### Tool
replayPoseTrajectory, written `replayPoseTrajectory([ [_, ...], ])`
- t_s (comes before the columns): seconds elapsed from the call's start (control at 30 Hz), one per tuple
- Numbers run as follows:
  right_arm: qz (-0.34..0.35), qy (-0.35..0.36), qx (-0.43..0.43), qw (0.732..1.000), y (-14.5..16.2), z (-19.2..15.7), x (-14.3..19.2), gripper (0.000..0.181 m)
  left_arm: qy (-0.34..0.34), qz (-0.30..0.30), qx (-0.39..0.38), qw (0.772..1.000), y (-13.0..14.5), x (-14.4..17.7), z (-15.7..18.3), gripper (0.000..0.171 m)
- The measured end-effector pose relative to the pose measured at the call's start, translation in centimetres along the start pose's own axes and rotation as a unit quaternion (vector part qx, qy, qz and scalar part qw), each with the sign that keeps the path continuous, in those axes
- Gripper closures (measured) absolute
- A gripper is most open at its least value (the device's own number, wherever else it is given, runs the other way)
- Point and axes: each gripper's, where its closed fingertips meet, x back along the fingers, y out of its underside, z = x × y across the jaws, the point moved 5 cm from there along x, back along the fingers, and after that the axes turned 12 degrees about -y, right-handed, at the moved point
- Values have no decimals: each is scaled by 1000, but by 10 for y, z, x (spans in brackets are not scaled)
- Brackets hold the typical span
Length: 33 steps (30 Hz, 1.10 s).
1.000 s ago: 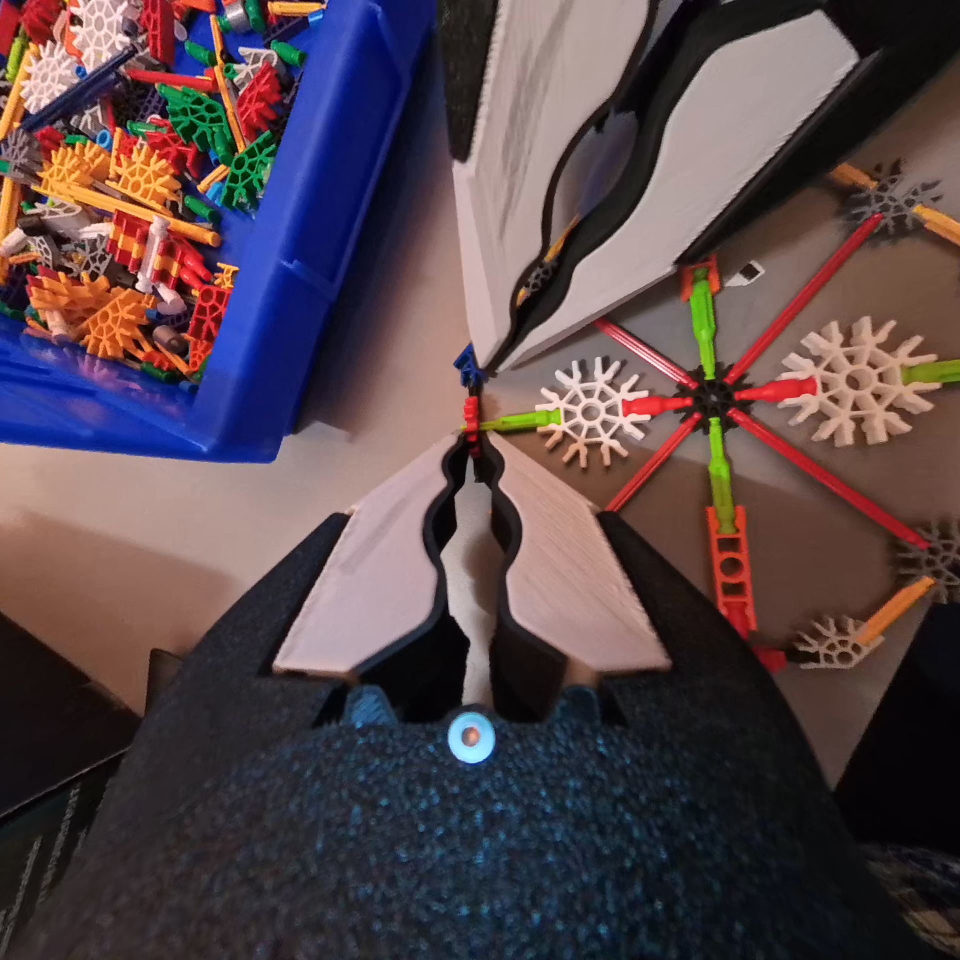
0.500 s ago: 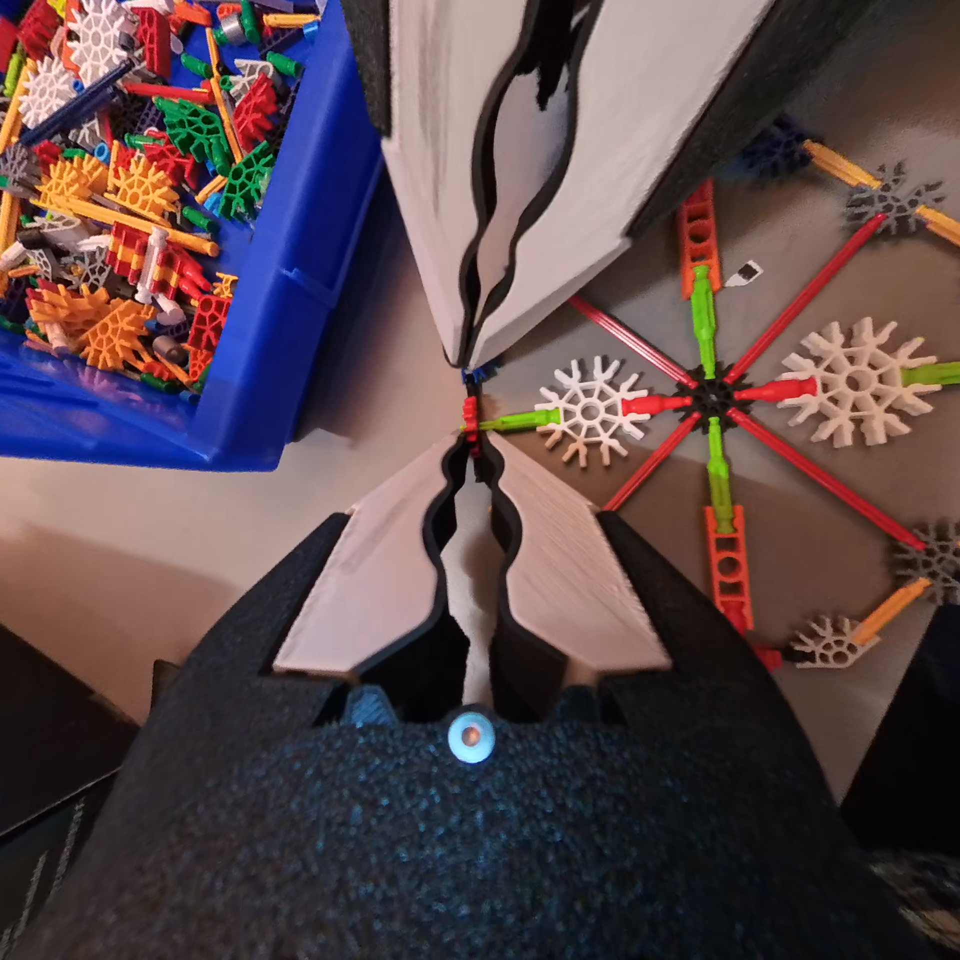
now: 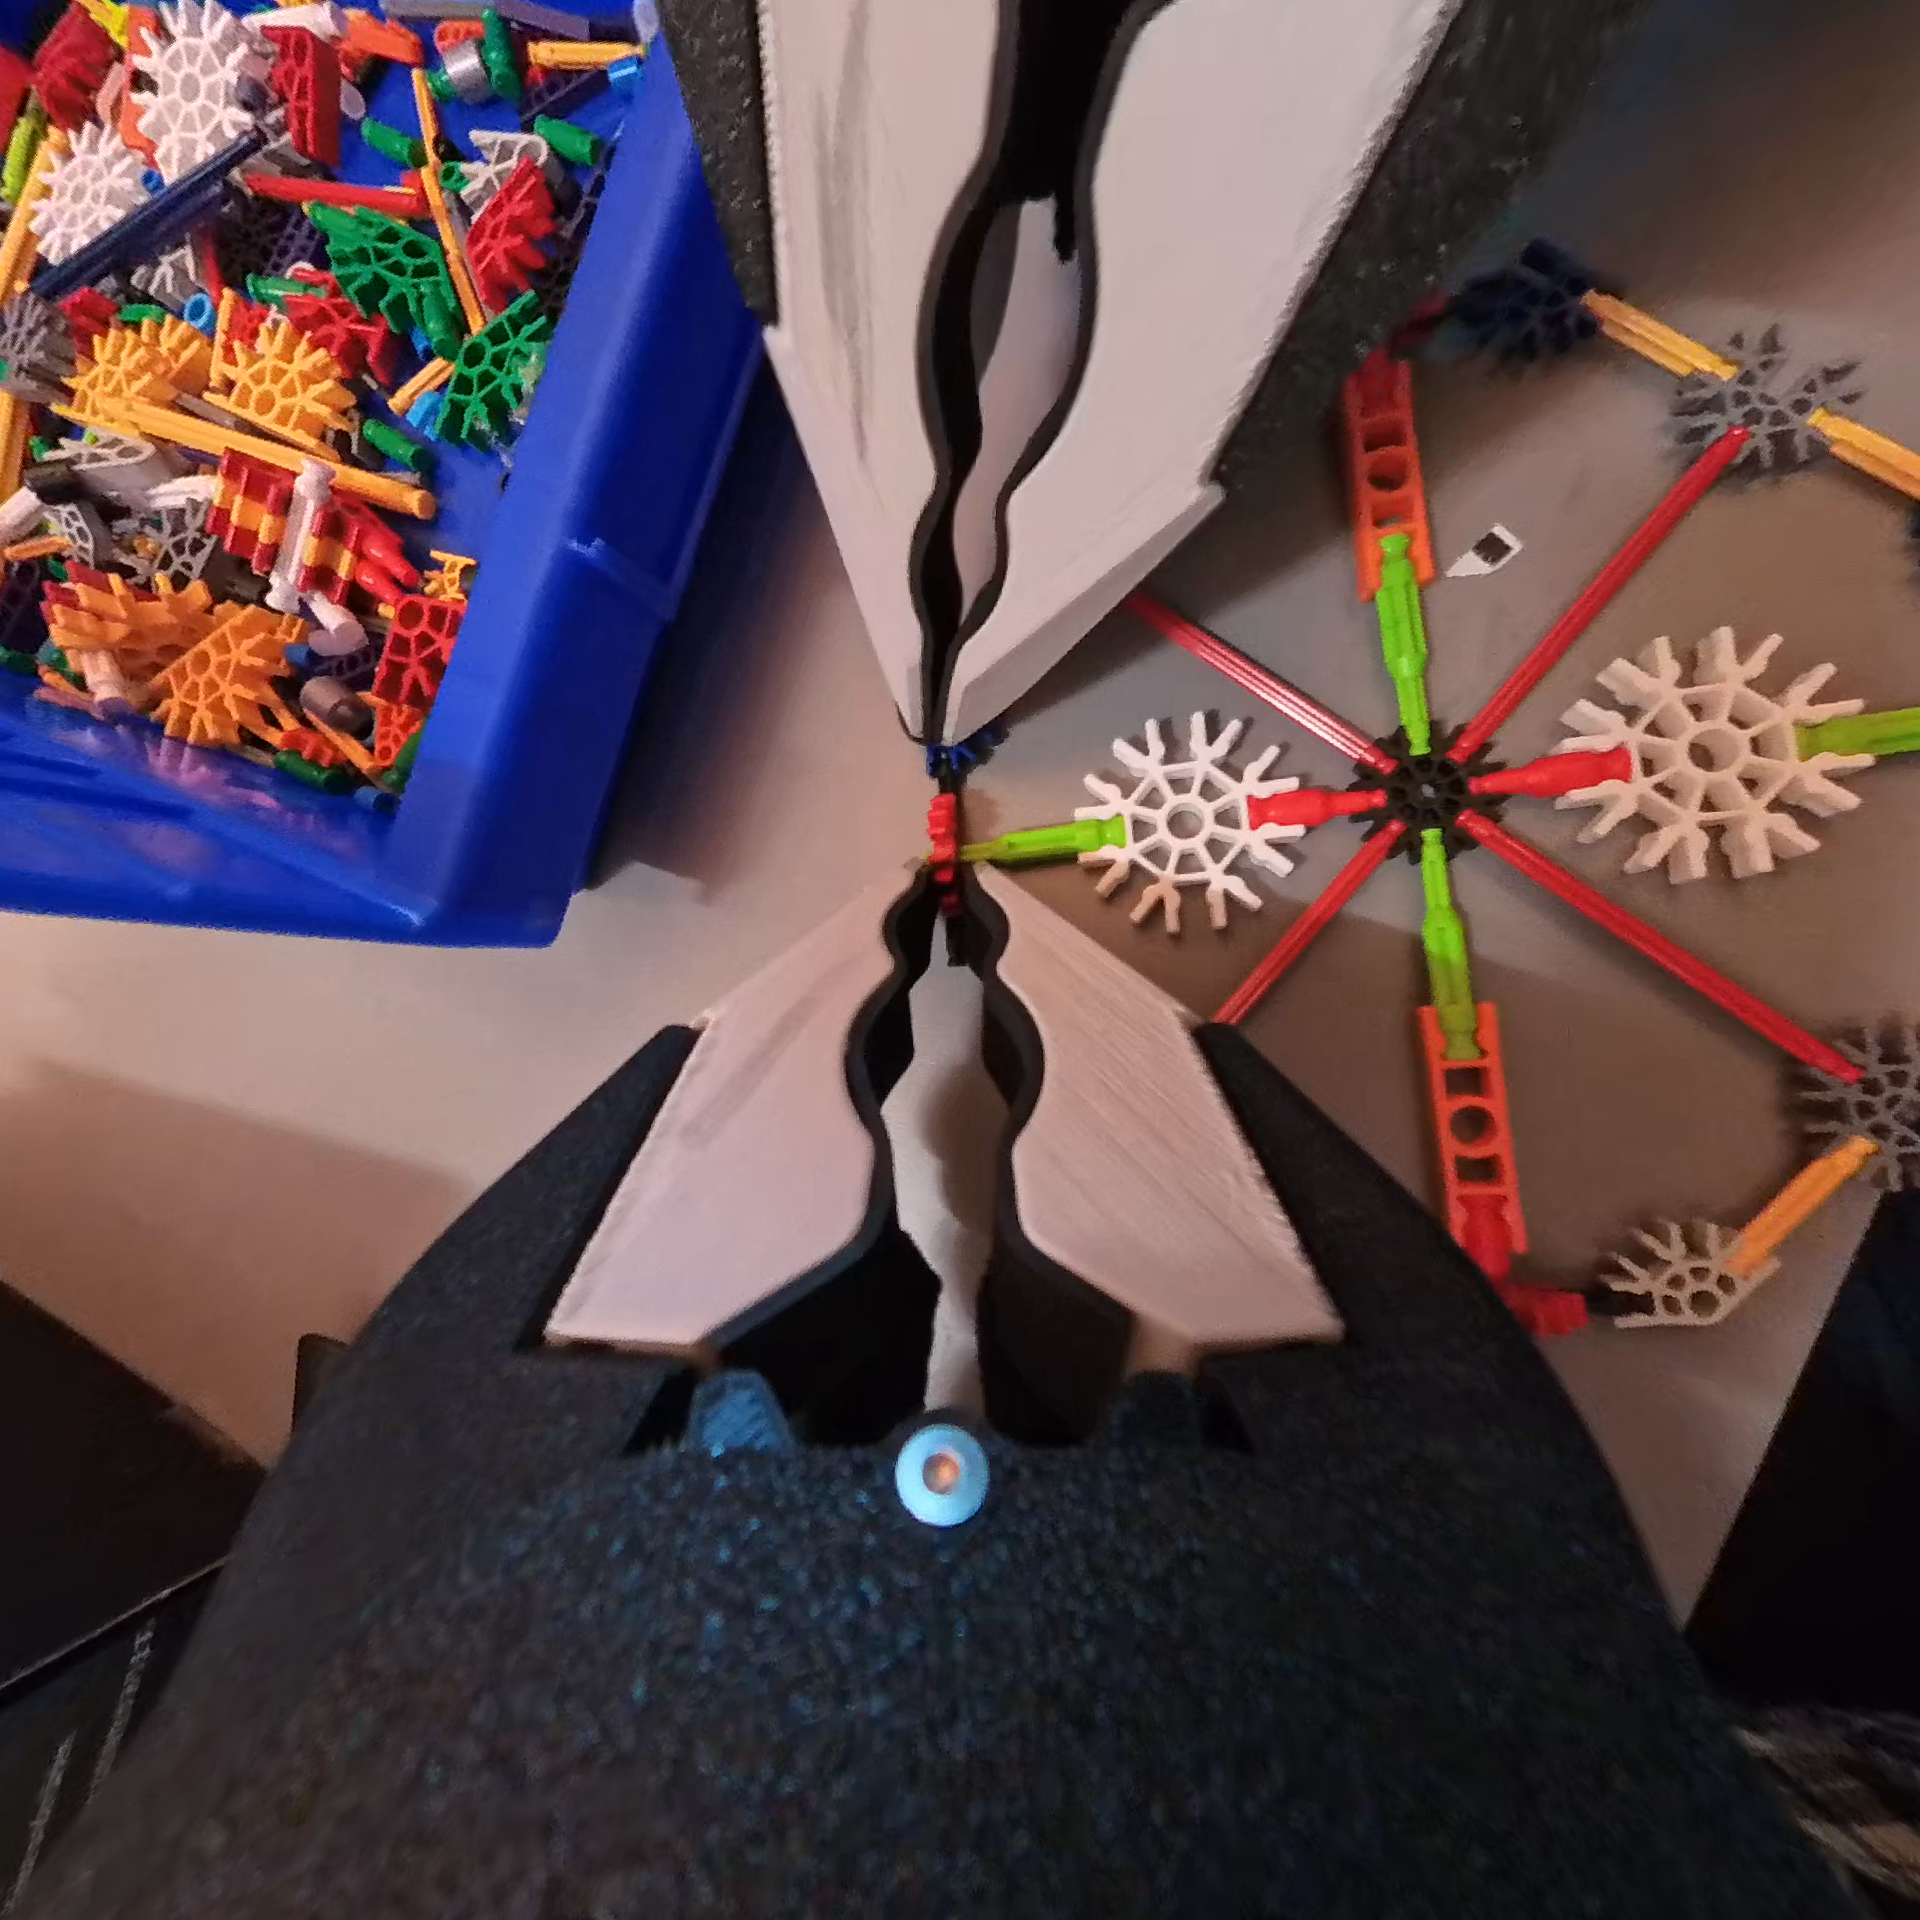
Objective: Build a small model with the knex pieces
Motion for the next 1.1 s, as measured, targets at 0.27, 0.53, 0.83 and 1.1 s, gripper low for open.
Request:
replayPoseTrajectory([
  [0.27, -16, -39, -41, 998, -2, 5, -2, 181, 4, 0, 4, 1000, 1, 0, -2, 168],
  [0.53, -9, -9, -49, 999, -3, 7, 14, 181, 20, 6, 36, 999, 3, 19, -13, 152],
  [0.83, 15, 14, -62, 998, -7, 12, 35, 178, 31, -11, 76, 997, 11, 43, -8, 151],
  [1.1, 24, 18, -76, 997, -8, 6, 55, 176, 31, -46, 59, 997, 21, 45, 7, 153],
])
